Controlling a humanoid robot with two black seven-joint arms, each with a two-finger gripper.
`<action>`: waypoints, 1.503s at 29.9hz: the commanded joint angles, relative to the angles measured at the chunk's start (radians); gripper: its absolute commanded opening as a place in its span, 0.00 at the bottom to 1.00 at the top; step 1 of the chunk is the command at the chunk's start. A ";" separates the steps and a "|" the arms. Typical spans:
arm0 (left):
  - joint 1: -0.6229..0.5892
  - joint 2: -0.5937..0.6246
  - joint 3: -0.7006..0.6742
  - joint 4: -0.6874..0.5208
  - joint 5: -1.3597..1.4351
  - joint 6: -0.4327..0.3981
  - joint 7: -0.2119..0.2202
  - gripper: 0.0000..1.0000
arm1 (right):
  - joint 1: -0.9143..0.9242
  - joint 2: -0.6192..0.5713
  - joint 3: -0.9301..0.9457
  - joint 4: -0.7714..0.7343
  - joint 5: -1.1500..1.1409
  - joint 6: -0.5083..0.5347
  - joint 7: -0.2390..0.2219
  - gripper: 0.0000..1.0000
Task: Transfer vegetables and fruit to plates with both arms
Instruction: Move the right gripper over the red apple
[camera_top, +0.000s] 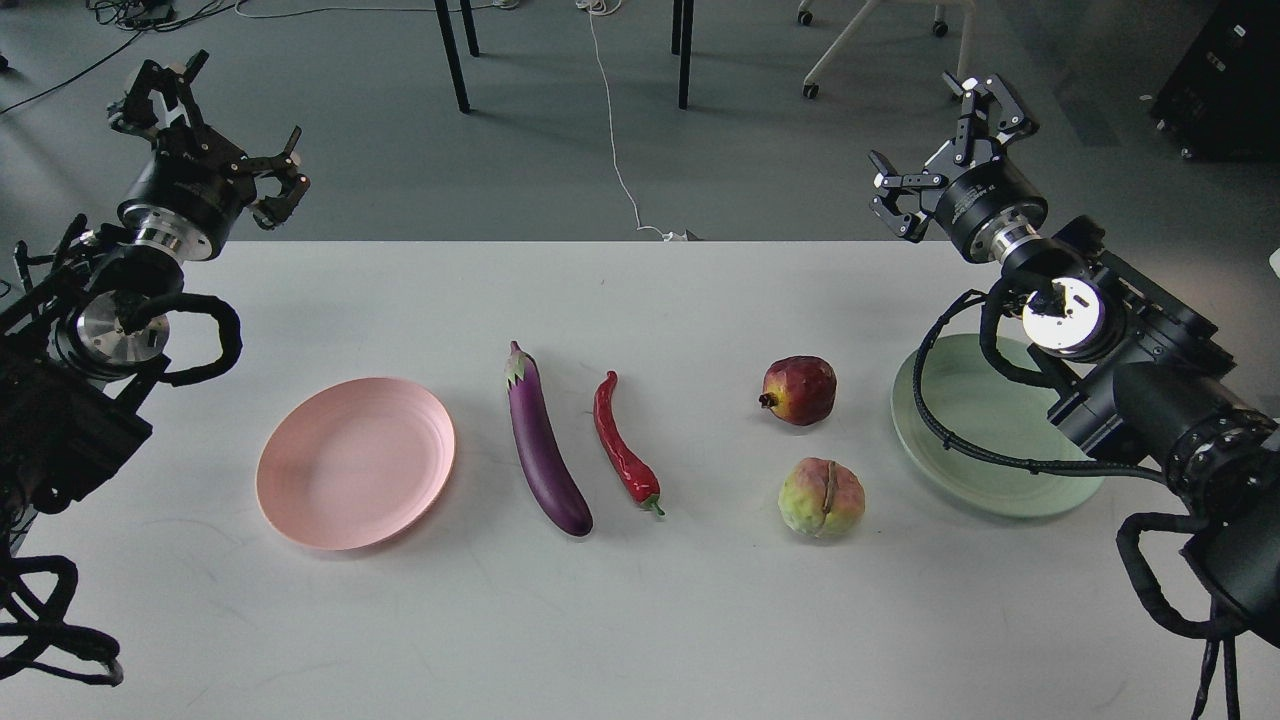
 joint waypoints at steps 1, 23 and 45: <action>0.001 0.001 0.001 0.000 0.001 0.000 -0.003 0.99 | -0.001 0.002 0.000 -0.006 -0.001 0.000 0.000 0.99; 0.010 0.014 0.001 -0.003 0.000 0.000 -0.008 0.99 | 0.468 0.053 -0.848 0.053 -0.214 0.000 0.002 0.98; 0.018 0.041 0.002 0.001 0.000 0.000 -0.009 0.99 | 0.499 0.162 -1.479 0.169 -1.045 0.000 0.118 0.95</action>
